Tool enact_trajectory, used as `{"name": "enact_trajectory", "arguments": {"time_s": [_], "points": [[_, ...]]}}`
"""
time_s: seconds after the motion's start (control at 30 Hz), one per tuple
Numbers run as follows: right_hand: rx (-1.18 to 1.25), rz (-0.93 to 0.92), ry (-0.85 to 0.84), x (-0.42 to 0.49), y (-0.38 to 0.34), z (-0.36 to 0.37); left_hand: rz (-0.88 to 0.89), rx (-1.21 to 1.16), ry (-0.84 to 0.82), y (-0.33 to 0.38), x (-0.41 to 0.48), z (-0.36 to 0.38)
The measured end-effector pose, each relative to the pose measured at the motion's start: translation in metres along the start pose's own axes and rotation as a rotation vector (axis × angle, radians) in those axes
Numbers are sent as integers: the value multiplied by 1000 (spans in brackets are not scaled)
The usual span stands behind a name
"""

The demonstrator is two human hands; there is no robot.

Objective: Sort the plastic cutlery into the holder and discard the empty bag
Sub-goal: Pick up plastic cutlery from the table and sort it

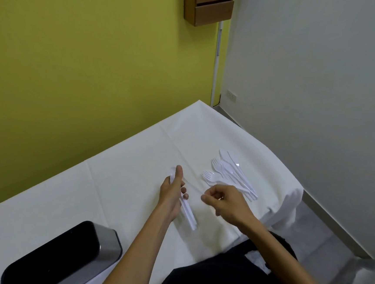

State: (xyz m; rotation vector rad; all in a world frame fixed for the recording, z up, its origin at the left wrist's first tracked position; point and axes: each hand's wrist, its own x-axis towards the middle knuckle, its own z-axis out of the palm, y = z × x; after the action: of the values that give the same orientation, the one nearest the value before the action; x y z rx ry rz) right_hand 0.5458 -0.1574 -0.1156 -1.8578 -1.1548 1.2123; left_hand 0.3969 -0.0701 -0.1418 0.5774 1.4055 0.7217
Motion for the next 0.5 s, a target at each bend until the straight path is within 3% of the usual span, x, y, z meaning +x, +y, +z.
{"name": "enact_trajectory", "arguments": {"time_s": [0.1, 0.2, 0.3, 0.4, 0.5], "points": [[-31, 31, -136, -10, -3, 6, 21, -100, -6, 7, 0, 2], [-9, 60, -23, -13, -2, 14, 91, -288, 2, 17, -9, 5], [280, 200, 72, -10, -10, 26, 227, -335, 81, 27, -17, 2], [714, 371, -65, 2, -35, 51, 352, -339, 149, 38, -36, -4], [831, 405, -177, 5, -65, 84, 433, -382, 226, 56, -63, -26]]}}
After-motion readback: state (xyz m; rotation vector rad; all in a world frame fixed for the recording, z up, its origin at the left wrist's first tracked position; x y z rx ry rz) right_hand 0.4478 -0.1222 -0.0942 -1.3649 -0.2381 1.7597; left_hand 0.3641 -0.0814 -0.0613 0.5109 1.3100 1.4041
